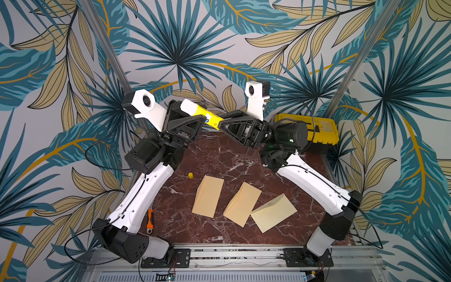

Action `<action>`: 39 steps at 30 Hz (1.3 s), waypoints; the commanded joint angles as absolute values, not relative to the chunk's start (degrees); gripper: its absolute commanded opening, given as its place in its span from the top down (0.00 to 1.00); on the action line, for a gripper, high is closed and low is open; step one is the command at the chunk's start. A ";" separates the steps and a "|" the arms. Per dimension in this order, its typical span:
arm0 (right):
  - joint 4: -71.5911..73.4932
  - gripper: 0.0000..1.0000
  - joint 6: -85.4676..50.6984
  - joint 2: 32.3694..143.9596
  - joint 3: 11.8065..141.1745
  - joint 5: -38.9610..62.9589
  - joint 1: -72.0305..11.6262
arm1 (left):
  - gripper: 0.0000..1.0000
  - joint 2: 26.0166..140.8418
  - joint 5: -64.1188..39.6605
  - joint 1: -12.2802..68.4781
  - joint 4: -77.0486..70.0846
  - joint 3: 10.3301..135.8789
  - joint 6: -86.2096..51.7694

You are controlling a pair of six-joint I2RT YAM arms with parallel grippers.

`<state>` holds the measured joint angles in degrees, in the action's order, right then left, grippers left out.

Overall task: Seal the envelope with a glue stick
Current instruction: Unscrew the glue stick.

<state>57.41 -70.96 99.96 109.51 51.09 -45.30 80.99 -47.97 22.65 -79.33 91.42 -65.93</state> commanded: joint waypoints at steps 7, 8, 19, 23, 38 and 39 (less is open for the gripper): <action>31.45 0.51 -35.46 87.64 99.74 39.70 -43.51 | 1.00 75.81 -41.83 23.87 -69.96 80.69 -60.84; 28.79 0.50 -29.28 86.14 98.37 37.40 -43.59 | 1.00 75.24 -40.44 23.90 -68.86 79.64 -60.32; 25.97 0.47 8.05 80.83 89.70 23.62 -44.64 | 1.00 72.89 -24.18 23.92 -64.96 72.18 -65.35; 31.56 0.45 18.53 81.68 87.12 23.30 -45.17 | 1.00 73.73 -19.86 23.92 -68.30 69.82 -69.68; 25.16 0.50 28.89 87.41 96.15 22.37 -45.70 | 1.00 73.30 -17.71 23.99 -67.76 68.75 -70.81; 25.06 0.51 28.85 87.84 96.72 22.52 -45.70 | 1.00 73.39 -17.75 23.99 -67.76 68.78 -70.92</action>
<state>26.20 27.31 86.87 94.87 22.90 -45.43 74.08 -17.98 23.81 -66.61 68.88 -70.39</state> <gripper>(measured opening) 0.495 0.274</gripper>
